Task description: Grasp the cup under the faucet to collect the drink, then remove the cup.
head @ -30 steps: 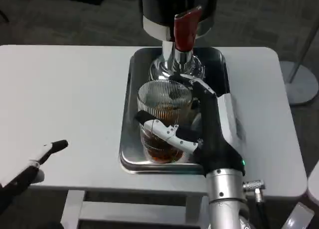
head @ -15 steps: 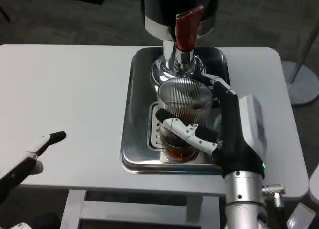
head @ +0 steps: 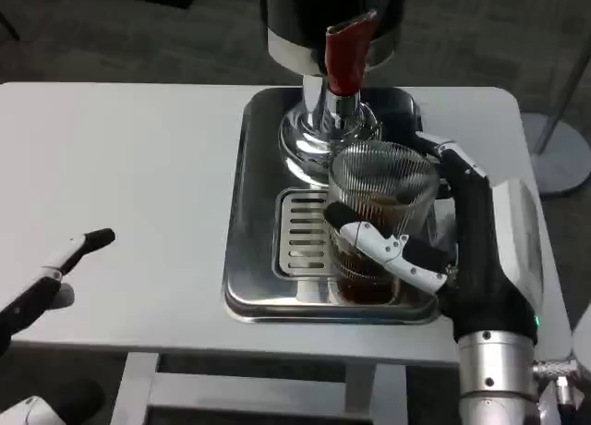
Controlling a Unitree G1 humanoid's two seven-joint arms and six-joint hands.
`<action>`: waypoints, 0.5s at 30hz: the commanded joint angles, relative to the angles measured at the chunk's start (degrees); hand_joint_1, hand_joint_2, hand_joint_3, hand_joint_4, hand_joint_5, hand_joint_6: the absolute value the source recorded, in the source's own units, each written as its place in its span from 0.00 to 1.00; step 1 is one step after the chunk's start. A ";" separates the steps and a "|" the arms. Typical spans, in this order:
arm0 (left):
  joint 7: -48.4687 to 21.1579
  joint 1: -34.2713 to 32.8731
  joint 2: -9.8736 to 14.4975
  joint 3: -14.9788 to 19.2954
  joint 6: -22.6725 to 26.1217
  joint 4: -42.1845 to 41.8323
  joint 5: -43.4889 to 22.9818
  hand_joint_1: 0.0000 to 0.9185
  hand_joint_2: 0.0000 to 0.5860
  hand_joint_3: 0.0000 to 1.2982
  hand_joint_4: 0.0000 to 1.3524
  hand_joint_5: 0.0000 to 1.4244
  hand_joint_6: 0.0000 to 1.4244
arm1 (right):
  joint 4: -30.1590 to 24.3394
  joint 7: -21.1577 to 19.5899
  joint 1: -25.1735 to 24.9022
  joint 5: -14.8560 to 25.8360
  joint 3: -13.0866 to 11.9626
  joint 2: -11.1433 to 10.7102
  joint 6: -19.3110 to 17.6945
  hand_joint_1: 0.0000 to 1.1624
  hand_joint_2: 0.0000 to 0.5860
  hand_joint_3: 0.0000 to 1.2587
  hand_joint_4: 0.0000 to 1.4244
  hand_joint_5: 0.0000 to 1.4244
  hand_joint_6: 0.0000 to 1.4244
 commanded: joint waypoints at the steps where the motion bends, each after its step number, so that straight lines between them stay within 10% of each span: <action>1: -0.60 -0.51 1.23 0.01 -1.04 1.22 -0.35 0.00 0.07 0.04 0.00 0.01 0.12 | -4.17 0.58 1.04 -0.72 -0.54 0.25 0.46 0.76 0.25 0.57 0.61 0.80 1.00; 15: -0.82 -4.54 3.24 -1.10 -1.20 3.83 0.07 0.00 0.07 0.04 0.00 0.01 0.12 | -13.97 4.83 6.83 -0.71 -2.39 -0.66 3.03 0.78 0.22 0.60 0.64 0.84 1.00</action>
